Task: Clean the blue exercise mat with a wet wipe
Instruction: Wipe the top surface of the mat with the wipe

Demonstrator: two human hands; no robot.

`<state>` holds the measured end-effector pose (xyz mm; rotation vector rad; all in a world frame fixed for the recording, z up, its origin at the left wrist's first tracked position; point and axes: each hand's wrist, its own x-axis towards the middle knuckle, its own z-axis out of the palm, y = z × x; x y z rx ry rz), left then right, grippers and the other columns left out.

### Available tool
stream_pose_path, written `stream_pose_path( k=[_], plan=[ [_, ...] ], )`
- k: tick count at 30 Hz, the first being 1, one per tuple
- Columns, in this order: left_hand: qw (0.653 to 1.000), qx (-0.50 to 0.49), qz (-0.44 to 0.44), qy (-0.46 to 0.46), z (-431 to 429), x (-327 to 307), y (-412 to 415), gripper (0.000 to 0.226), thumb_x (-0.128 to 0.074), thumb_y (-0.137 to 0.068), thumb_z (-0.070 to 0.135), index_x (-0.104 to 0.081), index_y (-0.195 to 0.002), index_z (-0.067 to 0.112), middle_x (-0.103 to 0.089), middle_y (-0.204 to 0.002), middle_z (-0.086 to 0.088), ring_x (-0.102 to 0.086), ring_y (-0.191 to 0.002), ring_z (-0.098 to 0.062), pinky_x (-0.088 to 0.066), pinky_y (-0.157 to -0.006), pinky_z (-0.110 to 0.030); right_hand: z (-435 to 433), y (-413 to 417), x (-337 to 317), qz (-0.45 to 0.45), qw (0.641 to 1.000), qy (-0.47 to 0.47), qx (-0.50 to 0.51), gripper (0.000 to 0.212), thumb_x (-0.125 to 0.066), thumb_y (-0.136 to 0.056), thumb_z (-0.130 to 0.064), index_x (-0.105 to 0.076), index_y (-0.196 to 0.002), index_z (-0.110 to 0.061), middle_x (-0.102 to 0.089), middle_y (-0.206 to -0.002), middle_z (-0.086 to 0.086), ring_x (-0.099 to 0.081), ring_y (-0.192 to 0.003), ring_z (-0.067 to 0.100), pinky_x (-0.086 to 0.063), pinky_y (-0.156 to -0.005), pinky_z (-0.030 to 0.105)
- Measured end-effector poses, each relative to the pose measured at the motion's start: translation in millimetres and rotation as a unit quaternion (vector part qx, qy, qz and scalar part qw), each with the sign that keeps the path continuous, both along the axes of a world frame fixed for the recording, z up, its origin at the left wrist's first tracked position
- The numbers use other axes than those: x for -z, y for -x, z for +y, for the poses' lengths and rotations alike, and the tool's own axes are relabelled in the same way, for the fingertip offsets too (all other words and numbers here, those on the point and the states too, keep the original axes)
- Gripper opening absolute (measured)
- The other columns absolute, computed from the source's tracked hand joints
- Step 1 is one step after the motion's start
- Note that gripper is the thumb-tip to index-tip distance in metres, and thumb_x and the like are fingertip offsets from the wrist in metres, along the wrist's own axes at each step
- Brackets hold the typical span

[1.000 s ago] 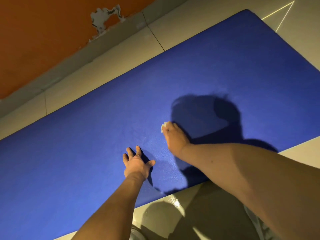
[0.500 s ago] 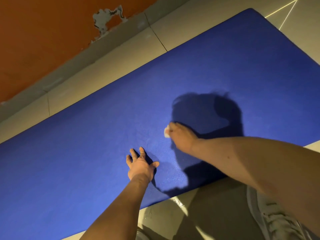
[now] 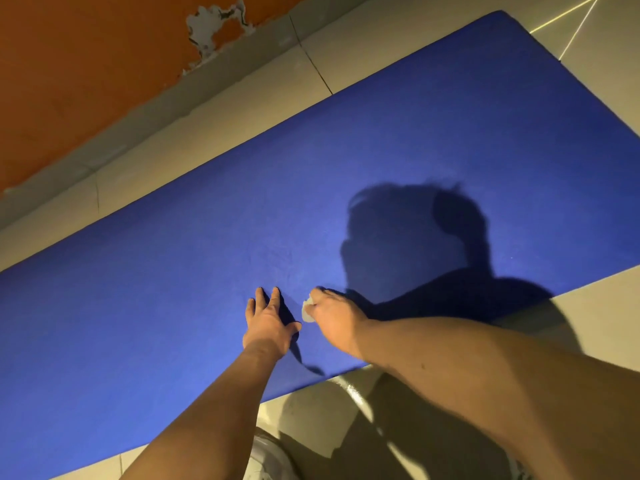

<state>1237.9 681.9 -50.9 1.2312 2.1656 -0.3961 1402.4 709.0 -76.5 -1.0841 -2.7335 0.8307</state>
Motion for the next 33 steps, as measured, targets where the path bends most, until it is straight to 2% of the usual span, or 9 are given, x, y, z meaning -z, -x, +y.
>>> stream_pose_path(
  k=[2,3,6,11,16,19,21,25,33],
  plan=[
    [1.0,-0.015,0.002,-0.013,-10.2,0.0,-0.3,0.091,-0.066,-0.093,0.044,-0.006,-0.16,0.031,0.009,-0.167,0.004,0.008,-0.153,-0.025,-0.028,-0.117,-0.045,12.5,-9.6,1.8,-0.027,0.999,0.032,-0.02,0.038,-0.053,-0.09,0.002,-0.056,-0.123,-0.015,-0.054,-0.124,0.007,-0.048,-0.123,0.026,-0.039,-0.099,0.031],
    [0.999,-0.03,0.002,-0.018,-16.5,0.1,-2.0,0.09,-0.066,-0.093,0.045,-0.008,-0.16,0.031,0.008,-0.167,0.004,0.006,-0.153,-0.026,-0.028,-0.116,-0.046,26.1,-21.6,7.1,0.024,0.999,0.006,0.022,0.036,-0.053,-0.089,0.004,-0.06,-0.12,-0.013,-0.055,-0.123,0.01,-0.052,-0.119,0.029,-0.043,-0.095,0.034],
    [0.996,-0.086,0.0,-0.021,-35.1,1.6,-6.6,0.091,-0.066,-0.091,0.051,-0.009,-0.16,0.03,0.006,-0.166,0.002,0.004,-0.151,-0.028,-0.03,-0.115,-0.047,59.3,-56.9,10.3,-0.026,0.991,0.019,0.133,0.03,-0.05,-0.094,0.0,-0.064,-0.119,-0.01,-0.054,-0.124,0.014,-0.056,-0.112,0.033,-0.047,-0.091,0.038],
    [0.995,-0.093,-0.001,-0.028,-58.0,3.8,-8.7,0.094,-0.065,-0.089,0.055,-0.008,-0.16,0.03,0.005,-0.166,0.003,0.005,-0.152,-0.026,-0.032,-0.114,-0.047,58.2,-66.0,9.7,0.002,0.972,0.022,0.236,0.03,-0.049,-0.093,0.004,-0.064,-0.116,-0.008,-0.053,-0.123,0.015,-0.054,-0.112,0.034,-0.046,-0.092,0.037],
    [0.998,-0.059,-0.003,-0.018,-70.5,1.7,-4.6,0.092,-0.067,-0.091,0.048,-0.007,-0.16,0.033,0.008,-0.167,0.006,0.008,-0.153,-0.021,-0.03,-0.116,-0.046,-24.6,-14.1,11.0,-0.002,0.996,0.004,0.093,0.029,-0.046,-0.099,-0.005,-0.058,-0.126,-0.007,-0.052,-0.131,0.015,-0.05,-0.117,0.029,-0.041,-0.092,0.036],
    [0.997,-0.068,-0.008,-0.024,-77.0,0.1,-5.7,0.09,-0.067,-0.092,0.044,-0.009,-0.16,0.032,0.006,-0.167,0.008,0.007,-0.153,-0.02,-0.032,-0.114,-0.045,-72.7,5.7,-2.4,-0.063,0.996,-0.025,-0.05,0.043,-0.047,-0.096,-0.006,-0.045,-0.139,-0.007,-0.041,-0.138,0.011,-0.043,-0.124,0.027,-0.038,-0.107,0.033],
    [0.997,-0.071,-0.011,-0.024,-78.3,-0.2,-8.5,0.089,-0.066,-0.093,0.042,-0.009,-0.16,0.031,0.008,-0.167,0.008,0.009,-0.153,-0.02,-0.032,-0.114,-0.045,-74.7,2.7,0.9,-0.049,0.997,-0.021,-0.053,0.051,-0.048,-0.091,0.001,-0.043,-0.141,-0.008,-0.041,-0.135,0.011,-0.043,-0.124,0.028,-0.038,-0.109,0.035],
    [0.997,-0.072,-0.009,-0.016,-76.1,-1.7,-11.9,0.086,-0.063,-0.095,0.041,-0.007,-0.16,0.032,0.01,-0.167,0.008,0.011,-0.153,-0.021,-0.034,-0.112,-0.045,-26.5,-29.7,6.6,-0.035,0.998,-0.059,0.009,0.038,-0.046,-0.091,0.002,-0.055,-0.126,-0.012,-0.05,-0.124,0.011,-0.05,-0.117,0.03,-0.04,-0.099,0.037],
    [0.998,-0.054,-0.008,-0.036,-90.4,0.8,-13.8,0.079,-0.057,-0.098,0.044,-0.009,-0.16,0.032,0.007,-0.167,0.008,0.009,-0.153,-0.021,-0.037,-0.11,-0.047,2.2,-66.8,7.8,-0.114,0.974,-0.081,0.179,0.037,-0.04,-0.099,-0.003,-0.053,-0.133,-0.011,-0.05,-0.135,0.011,-0.047,-0.123,0.029,-0.037,-0.104,0.039]
  ],
)
